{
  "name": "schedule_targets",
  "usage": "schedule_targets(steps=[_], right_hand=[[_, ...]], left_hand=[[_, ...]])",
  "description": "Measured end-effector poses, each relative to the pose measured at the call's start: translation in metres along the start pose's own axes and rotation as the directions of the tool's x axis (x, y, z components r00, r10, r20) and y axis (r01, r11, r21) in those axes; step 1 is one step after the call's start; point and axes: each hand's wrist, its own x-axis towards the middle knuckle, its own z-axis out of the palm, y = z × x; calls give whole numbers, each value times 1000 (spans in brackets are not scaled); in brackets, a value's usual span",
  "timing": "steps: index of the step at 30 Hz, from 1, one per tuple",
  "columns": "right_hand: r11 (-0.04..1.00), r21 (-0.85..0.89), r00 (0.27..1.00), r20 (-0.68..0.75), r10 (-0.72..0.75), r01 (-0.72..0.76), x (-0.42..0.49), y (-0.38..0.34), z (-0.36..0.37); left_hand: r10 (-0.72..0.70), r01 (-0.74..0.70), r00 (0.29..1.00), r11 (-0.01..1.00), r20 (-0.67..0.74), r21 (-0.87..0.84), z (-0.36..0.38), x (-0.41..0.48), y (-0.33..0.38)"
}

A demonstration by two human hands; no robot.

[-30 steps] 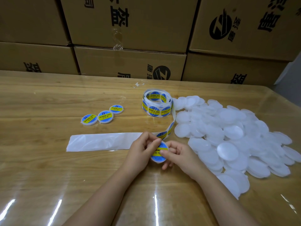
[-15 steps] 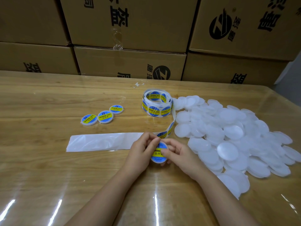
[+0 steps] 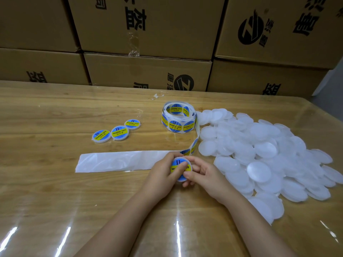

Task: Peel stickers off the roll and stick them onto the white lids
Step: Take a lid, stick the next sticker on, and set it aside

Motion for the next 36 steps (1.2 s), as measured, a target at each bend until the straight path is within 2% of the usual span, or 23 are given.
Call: schedule_targets(steps=[4,10,19,33,36], right_hand=[[1000,4,999,-29,-19,19,-1,-1,0],[1000,1,999,-40,-24,24,0,0,3],[1000,-6,999,-38,0,0,0,0,2],[999,-45,990,-142,11,-17,-1,-1,5],[999,-51,986,-169,8,-16,0,1,6]], left_hand=[[48,-47,999,996,-20,77,1,-1,2],[59,-53,995,996,-77,78,1,-1,4],[49,-45,997,996,-54,72,-1,-2,4],[132,-136,991,974,34,179,-3,-5,6],[122,-124,992,980,25,158,-2,-5,5]])
